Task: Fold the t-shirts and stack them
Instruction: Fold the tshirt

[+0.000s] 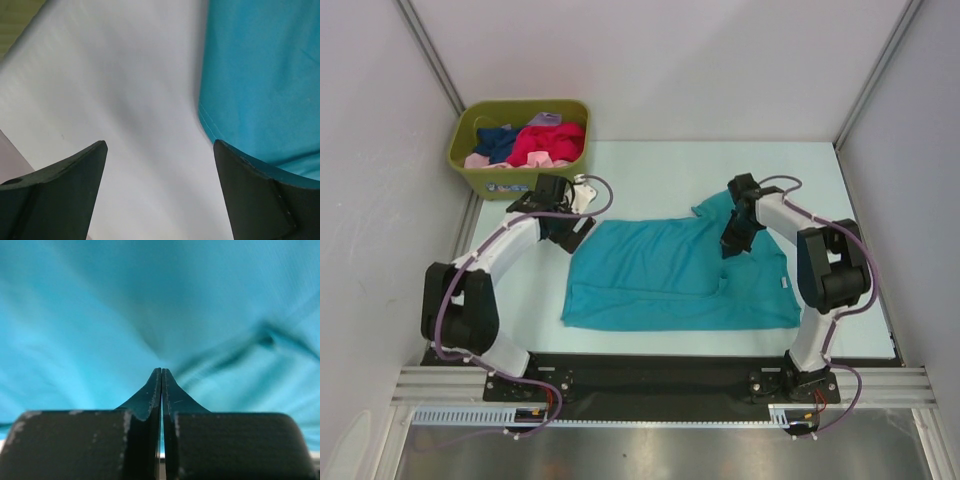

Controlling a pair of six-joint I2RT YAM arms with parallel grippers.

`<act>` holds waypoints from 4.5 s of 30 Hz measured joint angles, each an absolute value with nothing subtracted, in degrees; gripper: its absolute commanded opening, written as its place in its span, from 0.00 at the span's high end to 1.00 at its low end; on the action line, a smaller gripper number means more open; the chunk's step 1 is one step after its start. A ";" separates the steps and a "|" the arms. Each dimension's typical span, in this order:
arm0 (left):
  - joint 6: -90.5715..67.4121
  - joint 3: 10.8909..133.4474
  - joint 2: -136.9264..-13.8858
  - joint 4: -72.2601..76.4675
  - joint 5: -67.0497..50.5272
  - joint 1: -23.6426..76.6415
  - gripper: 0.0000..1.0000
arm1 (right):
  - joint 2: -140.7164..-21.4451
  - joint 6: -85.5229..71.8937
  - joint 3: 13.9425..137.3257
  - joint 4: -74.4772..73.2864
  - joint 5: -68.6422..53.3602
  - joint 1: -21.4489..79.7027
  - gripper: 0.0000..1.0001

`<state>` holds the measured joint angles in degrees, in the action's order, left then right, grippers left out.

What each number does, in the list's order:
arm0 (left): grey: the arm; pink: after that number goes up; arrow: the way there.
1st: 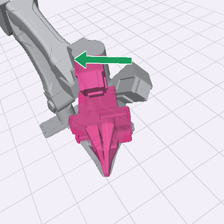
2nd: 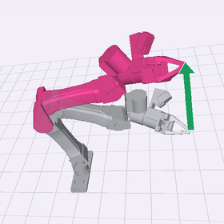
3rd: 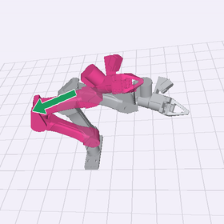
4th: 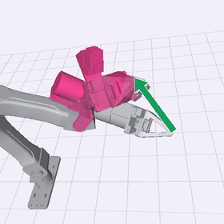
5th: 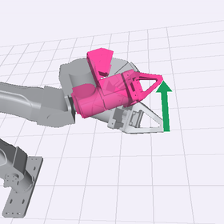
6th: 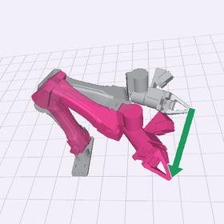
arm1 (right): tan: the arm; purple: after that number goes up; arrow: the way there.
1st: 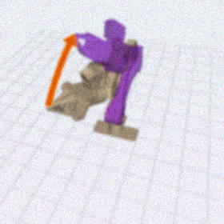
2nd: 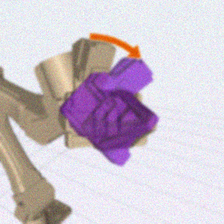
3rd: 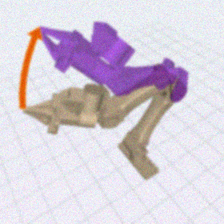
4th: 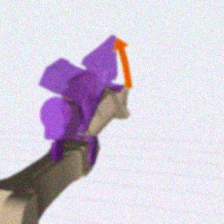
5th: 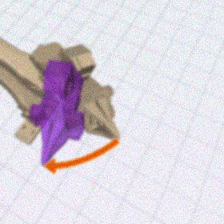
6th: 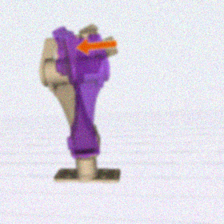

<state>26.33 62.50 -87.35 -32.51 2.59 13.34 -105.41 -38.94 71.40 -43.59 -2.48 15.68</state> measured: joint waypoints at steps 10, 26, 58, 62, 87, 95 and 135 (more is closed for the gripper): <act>20.21 74.17 -102.35 -30.28 -3.57 12.82 0.39 | -116.95 -33.39 96.62 -43.00 -4.95 10.83 0.59; 15.86 88.84 -118.41 -30.74 -16.38 12.84 0.34 | -143.85 -21.96 129.03 -45.65 -8.01 4.47 0.47; 30.11 65.30 -92.82 -30.55 -17.80 17.89 0.94 | -86.13 -22.81 62.63 -28.56 -9.10 9.06 1.00; 32.45 58.28 -88.14 -35.59 -18.09 21.58 0.58 | -81.45 -24.40 52.77 -27.57 -7.97 9.52 1.00; 23.86 68.71 -99.35 -34.85 -16.69 18.15 0.47 | -77.78 -24.86 46.85 -23.70 -4.78 8.75 1.00; 21.21 69.95 -103.04 -34.46 -16.05 20.01 0.66 | -77.80 -24.86 46.85 -23.70 -4.34 8.43 1.00; 20.93 72.69 -93.69 -35.51 -11.53 14.00 1.00 | -86.32 -23.27 62.67 -22.94 -6.17 4.23 1.00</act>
<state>20.93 72.69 -93.69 -35.51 -11.53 14.00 -86.32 -23.27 62.67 -22.94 -6.17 4.23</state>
